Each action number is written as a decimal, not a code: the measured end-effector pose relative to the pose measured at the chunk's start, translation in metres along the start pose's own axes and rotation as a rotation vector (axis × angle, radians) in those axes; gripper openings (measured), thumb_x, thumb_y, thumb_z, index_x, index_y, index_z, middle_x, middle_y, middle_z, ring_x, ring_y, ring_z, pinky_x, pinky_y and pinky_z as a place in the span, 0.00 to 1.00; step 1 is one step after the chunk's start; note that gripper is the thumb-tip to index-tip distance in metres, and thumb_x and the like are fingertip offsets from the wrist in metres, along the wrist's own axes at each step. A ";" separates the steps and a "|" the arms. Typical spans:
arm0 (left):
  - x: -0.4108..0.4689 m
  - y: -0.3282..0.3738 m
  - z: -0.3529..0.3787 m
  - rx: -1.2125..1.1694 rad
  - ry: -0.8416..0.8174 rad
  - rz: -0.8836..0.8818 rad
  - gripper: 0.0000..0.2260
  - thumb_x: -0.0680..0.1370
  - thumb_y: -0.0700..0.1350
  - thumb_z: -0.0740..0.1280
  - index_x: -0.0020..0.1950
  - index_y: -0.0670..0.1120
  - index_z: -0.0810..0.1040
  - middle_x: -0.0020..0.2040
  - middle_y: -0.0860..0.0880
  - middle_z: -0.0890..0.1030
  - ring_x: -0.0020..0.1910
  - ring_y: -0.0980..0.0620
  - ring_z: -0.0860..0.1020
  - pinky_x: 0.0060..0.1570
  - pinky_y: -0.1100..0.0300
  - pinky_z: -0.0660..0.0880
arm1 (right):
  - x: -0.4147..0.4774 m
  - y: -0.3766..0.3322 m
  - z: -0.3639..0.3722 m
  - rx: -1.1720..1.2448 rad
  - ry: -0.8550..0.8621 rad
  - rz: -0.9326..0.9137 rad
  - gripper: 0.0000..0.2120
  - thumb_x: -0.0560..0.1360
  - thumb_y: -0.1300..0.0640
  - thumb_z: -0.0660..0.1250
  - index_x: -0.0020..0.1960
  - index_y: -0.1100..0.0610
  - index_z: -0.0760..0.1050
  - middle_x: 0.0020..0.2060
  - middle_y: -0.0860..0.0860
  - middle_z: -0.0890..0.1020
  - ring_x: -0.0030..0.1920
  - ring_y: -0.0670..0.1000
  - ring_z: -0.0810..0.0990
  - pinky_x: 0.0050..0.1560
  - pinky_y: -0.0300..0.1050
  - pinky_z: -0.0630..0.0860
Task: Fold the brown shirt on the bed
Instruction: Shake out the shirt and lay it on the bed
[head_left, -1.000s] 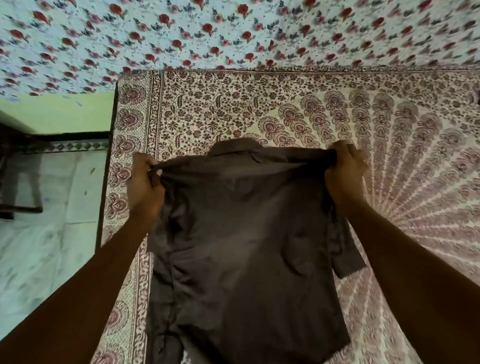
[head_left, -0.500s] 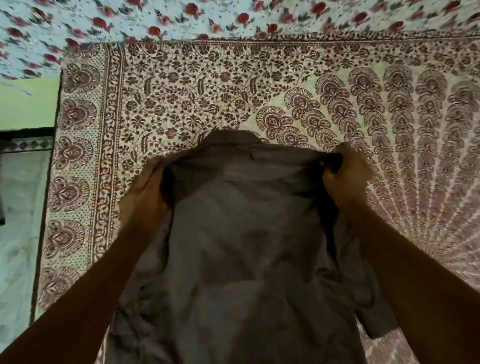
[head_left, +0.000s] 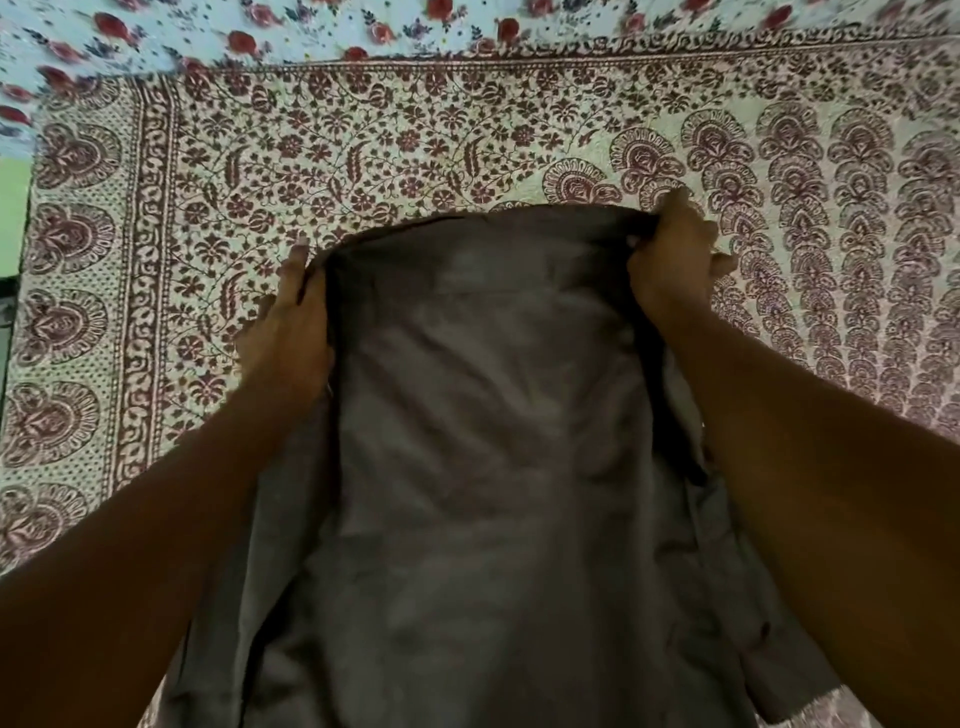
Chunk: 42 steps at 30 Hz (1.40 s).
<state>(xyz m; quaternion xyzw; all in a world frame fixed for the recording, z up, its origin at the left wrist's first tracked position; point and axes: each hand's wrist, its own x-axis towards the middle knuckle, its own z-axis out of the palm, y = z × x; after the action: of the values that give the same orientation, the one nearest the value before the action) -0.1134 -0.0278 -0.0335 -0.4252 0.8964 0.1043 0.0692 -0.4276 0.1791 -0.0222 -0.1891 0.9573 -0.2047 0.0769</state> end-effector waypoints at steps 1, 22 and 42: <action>0.001 0.005 0.000 0.041 -0.013 -0.028 0.43 0.72 0.38 0.74 0.81 0.51 0.55 0.84 0.53 0.46 0.71 0.29 0.68 0.61 0.26 0.70 | -0.002 0.000 0.002 -0.060 -0.036 -0.010 0.25 0.76 0.60 0.66 0.71 0.57 0.64 0.67 0.59 0.73 0.70 0.62 0.66 0.65 0.68 0.60; -0.192 0.059 0.089 -0.213 -0.181 0.069 0.34 0.80 0.60 0.62 0.83 0.54 0.56 0.85 0.51 0.49 0.83 0.41 0.52 0.73 0.35 0.65 | -0.207 0.084 0.019 -0.250 -0.339 -0.347 0.32 0.80 0.35 0.57 0.80 0.46 0.60 0.83 0.54 0.54 0.80 0.61 0.55 0.69 0.71 0.61; -0.496 0.032 0.110 -0.389 -0.221 -0.753 0.29 0.78 0.45 0.69 0.78 0.43 0.64 0.80 0.42 0.60 0.75 0.31 0.59 0.71 0.32 0.59 | -0.444 0.236 -0.059 -0.209 -0.399 0.553 0.40 0.74 0.37 0.71 0.76 0.50 0.55 0.74 0.66 0.57 0.71 0.73 0.61 0.65 0.73 0.67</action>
<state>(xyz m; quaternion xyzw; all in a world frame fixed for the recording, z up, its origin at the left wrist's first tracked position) 0.1775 0.3895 -0.0303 -0.7137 0.6299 0.2833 0.1164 -0.1119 0.5749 -0.0368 0.0341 0.9542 -0.0362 0.2951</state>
